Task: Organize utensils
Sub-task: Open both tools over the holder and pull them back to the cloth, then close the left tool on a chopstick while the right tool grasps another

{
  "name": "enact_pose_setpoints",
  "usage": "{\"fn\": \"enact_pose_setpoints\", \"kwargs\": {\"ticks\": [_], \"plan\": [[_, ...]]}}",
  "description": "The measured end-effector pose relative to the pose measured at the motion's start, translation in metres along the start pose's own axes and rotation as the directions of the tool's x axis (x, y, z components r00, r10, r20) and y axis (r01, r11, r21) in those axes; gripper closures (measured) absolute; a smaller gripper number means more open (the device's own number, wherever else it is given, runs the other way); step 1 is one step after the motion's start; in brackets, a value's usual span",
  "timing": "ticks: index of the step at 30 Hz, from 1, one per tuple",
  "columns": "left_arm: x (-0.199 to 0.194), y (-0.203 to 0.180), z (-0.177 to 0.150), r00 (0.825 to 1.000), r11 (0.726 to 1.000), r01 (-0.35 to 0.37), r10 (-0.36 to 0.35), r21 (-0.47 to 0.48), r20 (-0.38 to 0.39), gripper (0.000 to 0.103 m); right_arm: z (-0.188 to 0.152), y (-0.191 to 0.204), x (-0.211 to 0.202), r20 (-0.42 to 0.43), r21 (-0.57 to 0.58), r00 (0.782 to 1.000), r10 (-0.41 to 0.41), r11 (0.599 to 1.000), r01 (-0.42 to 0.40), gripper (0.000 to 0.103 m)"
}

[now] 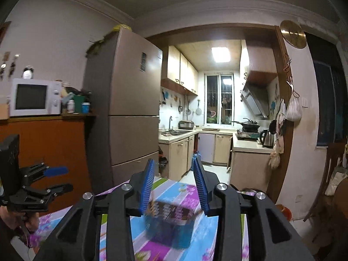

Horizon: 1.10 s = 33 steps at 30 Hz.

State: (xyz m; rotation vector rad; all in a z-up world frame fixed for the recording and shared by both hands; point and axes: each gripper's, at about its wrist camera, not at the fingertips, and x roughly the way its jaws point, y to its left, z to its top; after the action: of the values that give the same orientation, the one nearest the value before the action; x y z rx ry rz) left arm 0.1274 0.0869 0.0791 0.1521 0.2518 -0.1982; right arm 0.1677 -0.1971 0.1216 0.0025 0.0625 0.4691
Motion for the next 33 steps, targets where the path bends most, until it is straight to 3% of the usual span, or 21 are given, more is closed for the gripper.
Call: {"fn": "enact_pose_setpoints", "kwargs": {"ticks": [5, 9, 16, 19, 21, 24, 31, 33], "plan": [[-0.022, 0.004, -0.11, 0.987, 0.999, -0.005, -0.003, -0.051, -0.16, 0.043, -0.078, 0.037, -0.042, -0.057, 0.044, 0.998, 0.0, 0.999, 0.003, 0.065], [-0.025, -0.006, -0.158, 0.979, 0.999, -0.002, -0.008, -0.049, -0.206, 0.043, -0.145, 0.067, -0.062, -0.14, 0.083, 0.99, -0.027, 0.996, 0.039, 0.065], [-0.022, -0.017, -0.186, 0.981, 0.999, 0.003, -0.011, -0.037, -0.194, 0.043, -0.227, 0.113, -0.051, -0.313, 0.08, 0.948, -0.055, 0.993, 0.084, 0.067], [-0.019, -0.023, -0.195, 0.98, 0.999, 0.011, -0.018, -0.036, -0.196, 0.048, -0.249, 0.123, -0.041, -0.358, 0.064, 0.929, -0.093, 0.99, 0.124, 0.075], [-0.018, -0.023, -0.198, 0.982, 0.999, 0.013, -0.02, -0.036, -0.186, 0.051, -0.255, 0.124, -0.036, -0.369, 0.058, 0.922, -0.115, 0.987, 0.147, 0.083], [-0.013, -0.022, -0.203, 0.981, 0.998, 0.021, -0.031, -0.052, -0.19, 0.057, -0.257, 0.124, -0.027, -0.371, 0.051, 0.917, -0.145, 0.983, 0.176, 0.087], [-0.009, -0.025, -0.208, 0.984, 0.997, 0.035, -0.046, -0.072, -0.169, 0.061, -0.26, 0.126, -0.02, -0.374, 0.038, 0.912, -0.172, 0.979, 0.201, 0.088], [-0.01, -0.028, -0.209, 0.986, 0.997, 0.037, -0.048, -0.069, -0.158, 0.067, -0.261, 0.126, -0.02, -0.372, 0.042, 0.911, -0.177, 0.978, 0.206, 0.088]]}}
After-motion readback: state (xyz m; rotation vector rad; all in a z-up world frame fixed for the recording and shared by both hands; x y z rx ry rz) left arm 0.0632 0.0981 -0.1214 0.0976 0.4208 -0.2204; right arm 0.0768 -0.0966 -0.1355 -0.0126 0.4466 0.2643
